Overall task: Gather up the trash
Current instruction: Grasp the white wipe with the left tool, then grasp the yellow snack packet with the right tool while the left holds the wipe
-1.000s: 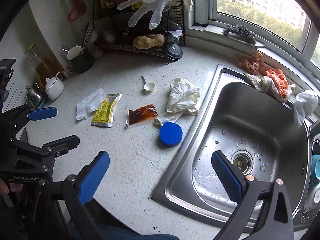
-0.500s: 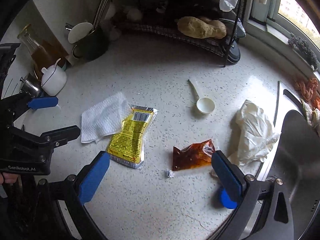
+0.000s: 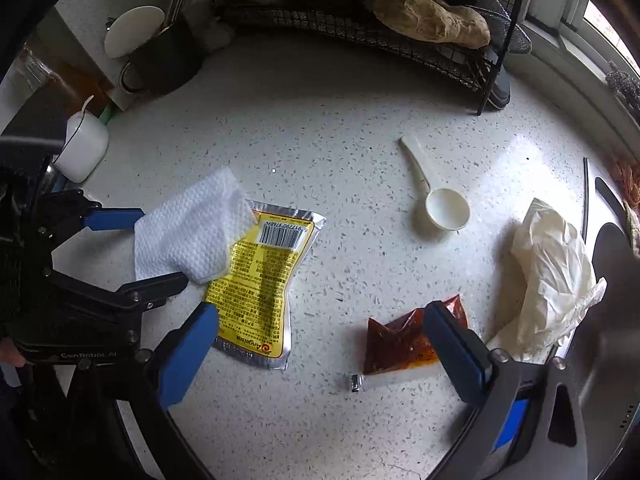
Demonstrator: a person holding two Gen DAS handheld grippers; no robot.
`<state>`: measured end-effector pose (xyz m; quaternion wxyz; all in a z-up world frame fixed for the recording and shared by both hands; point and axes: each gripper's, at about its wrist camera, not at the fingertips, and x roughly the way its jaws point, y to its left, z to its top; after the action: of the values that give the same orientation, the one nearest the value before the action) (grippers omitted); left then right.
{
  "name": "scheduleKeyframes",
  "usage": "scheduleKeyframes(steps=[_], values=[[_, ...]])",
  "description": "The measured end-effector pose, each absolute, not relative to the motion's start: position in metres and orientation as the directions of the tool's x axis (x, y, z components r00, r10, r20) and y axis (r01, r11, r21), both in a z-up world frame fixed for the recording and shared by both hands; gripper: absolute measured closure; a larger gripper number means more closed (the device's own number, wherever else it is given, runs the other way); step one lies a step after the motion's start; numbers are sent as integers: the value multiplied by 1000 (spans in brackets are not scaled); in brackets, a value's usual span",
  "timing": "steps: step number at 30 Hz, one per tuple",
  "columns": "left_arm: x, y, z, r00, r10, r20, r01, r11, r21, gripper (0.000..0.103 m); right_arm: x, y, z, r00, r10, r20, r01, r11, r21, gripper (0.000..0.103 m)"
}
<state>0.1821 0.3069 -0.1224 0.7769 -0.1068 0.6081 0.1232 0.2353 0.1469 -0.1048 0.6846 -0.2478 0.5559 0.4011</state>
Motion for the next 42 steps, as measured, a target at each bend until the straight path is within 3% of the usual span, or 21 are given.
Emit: scheduleKeyframes(steps=[3,4,5,7,20,33,38,40,42], values=[[181,313,-118,249,65,-966,-351,936,-28,64,240,144,-105,49,279,-959,-815,567,123,1],[182,313,-117,254,63,-965,-360,932,-34,81,242,143,-104,40,285,-958,-813,567,135,1],[182,315,-117,254,58,-965,-375,926,-43,89,243,143,-103,31,292,-956,-813,564,146,1],[180,316,-117,253,54,-966,-386,921,-49,94,245,144,-100,28,302,-953,-818,555,152,1],[135,343,-82,279,142,-950,-525,851,-27,96,232,176,-110,-52,295,-954,-828,521,206,1],[109,355,-81,297,114,-948,-578,812,-84,96,200,231,-125,-56,312,-949,-880,434,194,2],[102,355,-84,292,114,-950,-593,801,-86,96,189,246,-132,-41,314,-948,-907,386,167,11],[100,355,-85,288,118,-950,-601,795,-83,96,183,249,-131,-9,313,-950,-922,364,129,21],[99,355,-85,286,124,-950,-606,791,-80,96,175,252,-132,43,304,-952,-943,327,62,39]])
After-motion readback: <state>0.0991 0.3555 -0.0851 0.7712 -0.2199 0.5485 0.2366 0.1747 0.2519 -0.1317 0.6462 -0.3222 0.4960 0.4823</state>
